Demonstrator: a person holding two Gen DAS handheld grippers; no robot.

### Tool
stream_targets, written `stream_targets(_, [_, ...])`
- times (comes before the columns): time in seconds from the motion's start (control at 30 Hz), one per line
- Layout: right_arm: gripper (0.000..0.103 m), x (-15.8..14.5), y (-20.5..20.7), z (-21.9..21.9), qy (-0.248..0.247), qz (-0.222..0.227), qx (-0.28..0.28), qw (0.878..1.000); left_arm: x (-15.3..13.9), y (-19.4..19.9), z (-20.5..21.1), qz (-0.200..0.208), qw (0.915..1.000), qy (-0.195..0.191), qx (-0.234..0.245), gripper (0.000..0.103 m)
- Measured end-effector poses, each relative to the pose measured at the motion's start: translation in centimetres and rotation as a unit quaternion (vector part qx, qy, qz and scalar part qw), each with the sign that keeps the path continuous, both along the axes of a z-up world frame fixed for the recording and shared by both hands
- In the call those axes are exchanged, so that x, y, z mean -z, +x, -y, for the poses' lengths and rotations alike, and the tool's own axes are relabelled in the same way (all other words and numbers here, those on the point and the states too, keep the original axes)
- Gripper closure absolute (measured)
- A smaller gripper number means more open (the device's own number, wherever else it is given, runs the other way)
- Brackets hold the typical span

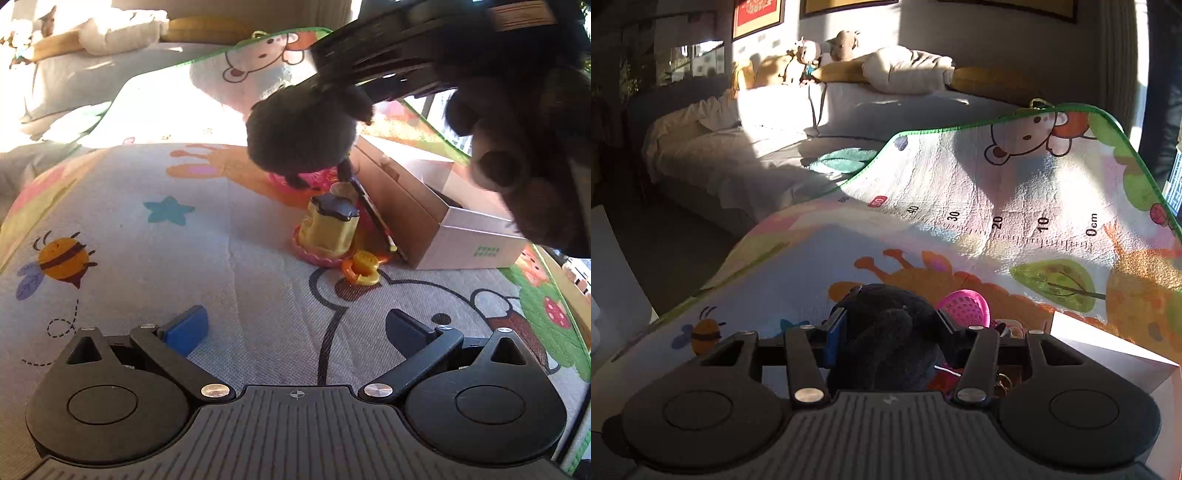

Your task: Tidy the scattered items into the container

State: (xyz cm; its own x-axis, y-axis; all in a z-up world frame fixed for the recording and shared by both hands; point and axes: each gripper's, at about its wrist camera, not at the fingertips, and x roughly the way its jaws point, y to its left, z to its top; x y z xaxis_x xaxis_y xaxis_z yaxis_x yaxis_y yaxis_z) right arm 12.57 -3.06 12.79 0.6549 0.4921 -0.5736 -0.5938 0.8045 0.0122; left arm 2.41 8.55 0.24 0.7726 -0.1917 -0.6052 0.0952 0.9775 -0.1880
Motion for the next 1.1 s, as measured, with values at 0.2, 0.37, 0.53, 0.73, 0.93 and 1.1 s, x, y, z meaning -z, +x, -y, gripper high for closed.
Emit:
stream_targets(0.2, [0.053,-1.1,-7.1,10.4,0.067,-0.024,0.041,0.997,0.0,0.1,0.4,-0.002,0.9999,0.013,-0.001,0.000])
stream_targets(0.37, [0.065,2.6,-11.4,17.3,0.103,-0.070,0.090,0.988,-0.3,0.6,0.8,-0.005,0.9999,0.010,-0.009,0.000])
stream_targets(0.53, [0.063,5.8,-12.9,20.7,0.130,-0.056,0.139,0.980,-1.9,2.6,2.0,0.019,0.9996,-0.011,0.019,0.000])
stream_targets(0.73, [0.036,6.9,-13.6,22.0,0.152,-0.005,0.187,0.971,-3.3,3.9,5.5,0.040,0.9972,-0.001,0.063,0.002])
stream_targets(0.93, [0.030,7.7,-13.9,23.2,0.172,0.005,0.193,0.966,-1.8,5.5,7.5,0.015,0.9960,-0.002,0.089,0.043])
stream_targets(1.1, [0.022,8.3,-14.1,24.2,0.194,0.013,0.205,0.959,-1.5,6.5,7.2,0.024,0.9976,0.012,0.064,0.042])
